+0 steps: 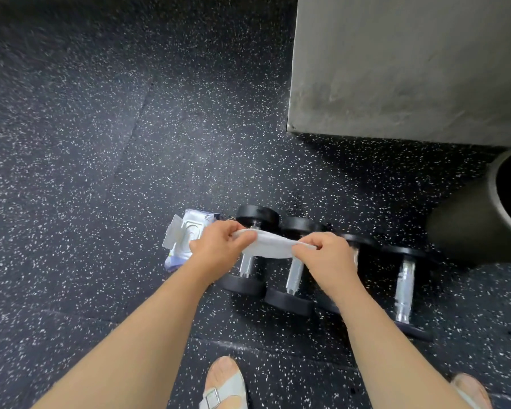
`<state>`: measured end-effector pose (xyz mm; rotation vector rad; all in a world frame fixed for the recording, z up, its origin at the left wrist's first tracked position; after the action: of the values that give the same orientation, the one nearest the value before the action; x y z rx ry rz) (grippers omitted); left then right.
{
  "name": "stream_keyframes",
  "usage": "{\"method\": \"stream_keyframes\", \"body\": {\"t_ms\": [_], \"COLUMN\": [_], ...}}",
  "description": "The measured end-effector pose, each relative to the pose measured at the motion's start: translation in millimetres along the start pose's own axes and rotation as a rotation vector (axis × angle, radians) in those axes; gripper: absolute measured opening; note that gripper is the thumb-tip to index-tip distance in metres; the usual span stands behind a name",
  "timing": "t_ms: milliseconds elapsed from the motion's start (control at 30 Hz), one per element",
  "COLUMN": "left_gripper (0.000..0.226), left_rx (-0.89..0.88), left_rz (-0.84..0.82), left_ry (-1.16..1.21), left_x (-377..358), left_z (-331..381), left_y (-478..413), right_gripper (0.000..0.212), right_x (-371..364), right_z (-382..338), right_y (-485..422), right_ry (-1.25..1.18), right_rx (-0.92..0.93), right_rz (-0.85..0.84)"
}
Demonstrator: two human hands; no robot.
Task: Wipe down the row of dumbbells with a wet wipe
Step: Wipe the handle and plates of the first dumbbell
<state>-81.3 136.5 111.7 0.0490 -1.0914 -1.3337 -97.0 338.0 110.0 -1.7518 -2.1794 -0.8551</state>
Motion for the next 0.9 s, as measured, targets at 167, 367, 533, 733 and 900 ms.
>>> {"method": "stream_keyframes", "body": {"t_ms": [167,367,533,733,900], "left_gripper": [0.067,0.023,0.027,0.081,0.037], "left_rx": [0.093,0.213,0.270,0.272,0.207], "left_rz": [-0.056,-0.037,-0.125,-0.272,-0.443], "left_ry": [0.099,0.235,0.194,0.141,0.092], "left_x": [-32.5,-51.5,-63.9,-98.6,-102.1], "left_z": [-30.6,-84.2,-114.2,-142.8,-141.9], "left_y": [-38.2,-77.0,-104.0,-135.9,-127.0], "right_gripper": [0.012,0.013,0.013,0.005,0.036], "right_x": [-36.0,-65.6,-93.7,-147.5,-174.5], "right_z": [28.3,56.4,76.1,89.8,88.4], "right_y": [-20.3,-42.7,-60.2,-73.1,-82.3], "right_ry": [-0.623,-0.526,-0.418,-0.299,-0.393], "right_rx": [-0.321,-0.269,-0.195,-0.198,-0.148], "right_rz": [0.046,0.053,0.078,0.054,0.019]}}
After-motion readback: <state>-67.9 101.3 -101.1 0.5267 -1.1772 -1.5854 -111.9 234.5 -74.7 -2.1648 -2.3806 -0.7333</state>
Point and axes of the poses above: each hand's wrist, its own y-axis away from the middle knuckle, its own x-axis out of the back of the hand, z = x × y, the point moved 4 cm from there along -y, towards the middle knuckle, and after that the axes turned 10 degrees about x, right-handed, at the moved point
